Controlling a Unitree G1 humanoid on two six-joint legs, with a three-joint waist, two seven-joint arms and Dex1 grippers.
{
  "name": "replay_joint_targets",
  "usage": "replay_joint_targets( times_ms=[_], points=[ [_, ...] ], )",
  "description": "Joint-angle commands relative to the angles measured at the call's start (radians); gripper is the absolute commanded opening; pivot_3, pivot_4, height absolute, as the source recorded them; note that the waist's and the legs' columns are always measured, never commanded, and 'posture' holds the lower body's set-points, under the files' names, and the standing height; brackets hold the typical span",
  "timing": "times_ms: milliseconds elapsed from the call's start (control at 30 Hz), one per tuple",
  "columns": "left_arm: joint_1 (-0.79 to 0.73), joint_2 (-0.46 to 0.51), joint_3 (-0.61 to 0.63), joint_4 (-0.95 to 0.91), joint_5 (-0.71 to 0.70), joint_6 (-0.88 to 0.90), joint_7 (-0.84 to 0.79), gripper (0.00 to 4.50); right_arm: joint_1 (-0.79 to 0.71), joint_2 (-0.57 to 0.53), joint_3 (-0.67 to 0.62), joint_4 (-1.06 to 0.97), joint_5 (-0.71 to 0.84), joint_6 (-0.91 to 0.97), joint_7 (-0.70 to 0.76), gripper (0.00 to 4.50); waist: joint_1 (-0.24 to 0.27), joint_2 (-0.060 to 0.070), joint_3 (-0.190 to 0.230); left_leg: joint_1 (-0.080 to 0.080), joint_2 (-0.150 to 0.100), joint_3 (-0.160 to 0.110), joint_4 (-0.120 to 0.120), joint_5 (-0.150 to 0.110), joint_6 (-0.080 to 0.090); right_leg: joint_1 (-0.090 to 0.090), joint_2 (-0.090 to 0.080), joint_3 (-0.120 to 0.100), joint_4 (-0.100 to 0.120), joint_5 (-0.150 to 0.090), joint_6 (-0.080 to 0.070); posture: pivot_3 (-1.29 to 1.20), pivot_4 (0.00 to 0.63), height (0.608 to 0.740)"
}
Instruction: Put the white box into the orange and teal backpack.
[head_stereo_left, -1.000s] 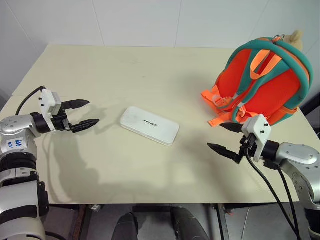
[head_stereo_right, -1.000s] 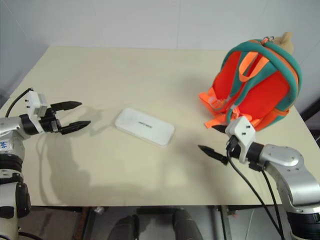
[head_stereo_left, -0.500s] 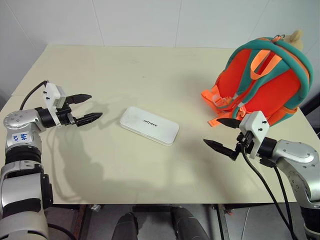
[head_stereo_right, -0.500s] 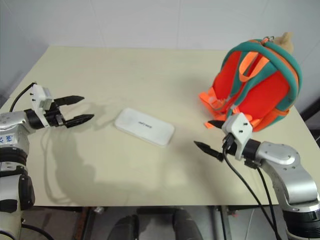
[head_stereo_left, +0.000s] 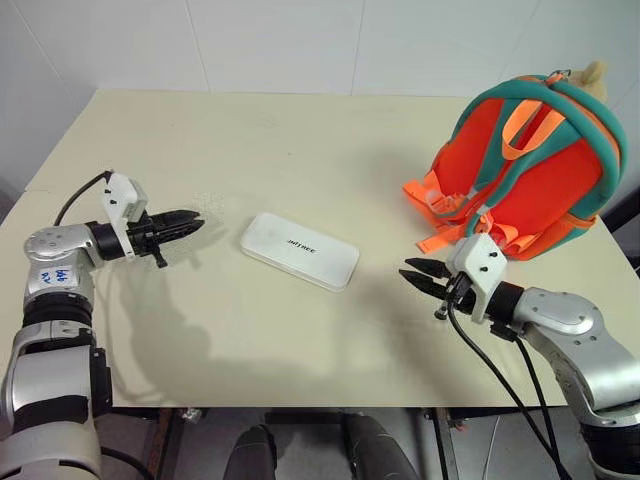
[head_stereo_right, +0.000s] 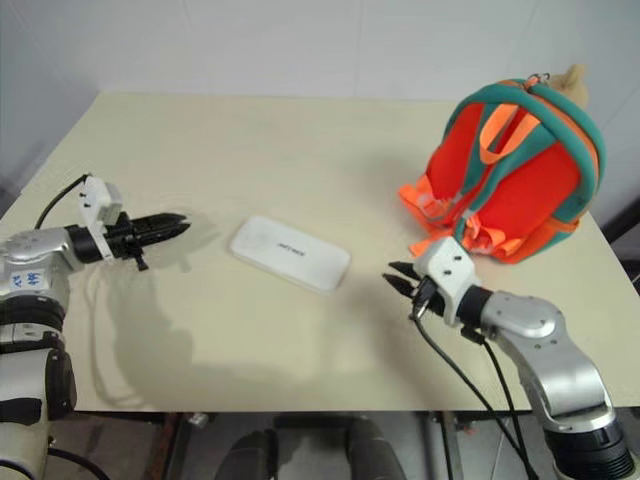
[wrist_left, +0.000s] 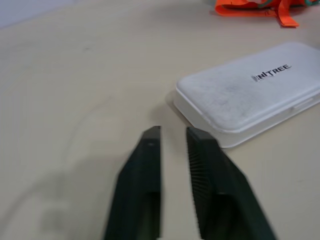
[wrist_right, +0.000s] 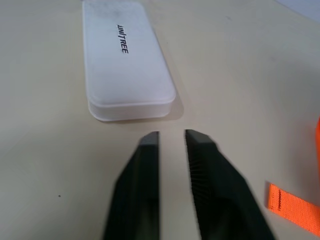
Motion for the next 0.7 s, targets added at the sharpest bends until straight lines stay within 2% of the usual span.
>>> replay_joint_targets(
  times_ms=[33,167,400,567,700],
  points=[
    [-0.040,-0.004,-0.002,0.012,0.012,-0.015,0.011,0.01,-0.012,0.022,0.026,-0.007,-0.052,-0.025,-0.041,0.02,-0.001,0.000,0.000,0.000,0.000,0.000,0.000,0.000,0.000,0.000,0.000,0.000,0.000,0.000,0.000,0.00,0.150,0.740],
    [-0.072,-0.033,-0.009,0.065,0.032,-0.039,0.027,0.01,-0.027,0.061,0.081,0.015,-0.108,-0.016,-0.081,0.02,-0.001,0.000,0.000,0.000,0.000,0.000,0.000,0.000,0.000,0.000,0.000,0.000,0.000,0.000,0.000,0.00,0.150,0.740],
    [-0.137,-0.112,-0.051,0.187,0.121,-0.032,0.183,0.01,-0.125,0.110,0.220,0.106,-0.228,0.109,-0.134,0.02,-0.001,0.000,0.000,0.000,0.000,0.000,0.001,0.000,0.000,0.000,0.000,0.000,0.001,0.000,0.001,0.00,0.150,0.740],
    [-0.166,-0.161,-0.054,0.234,0.153,-0.046,0.261,0.01,-0.143,0.132,0.242,0.109,-0.254,0.130,-0.140,0.02,0.000,0.000,0.000,0.000,0.000,0.000,0.000,0.000,0.000,-0.001,0.000,0.000,0.000,0.000,0.001,0.00,0.150,0.740],
    [-0.170,-0.188,-0.055,0.248,0.165,-0.046,0.263,0.01,-0.149,0.144,0.250,0.111,-0.264,0.138,-0.137,0.02,0.000,0.000,0.000,-0.001,0.000,0.000,0.000,0.000,0.000,-0.001,0.000,0.000,0.000,0.000,0.001,0.00,0.150,0.740]
  ],
)
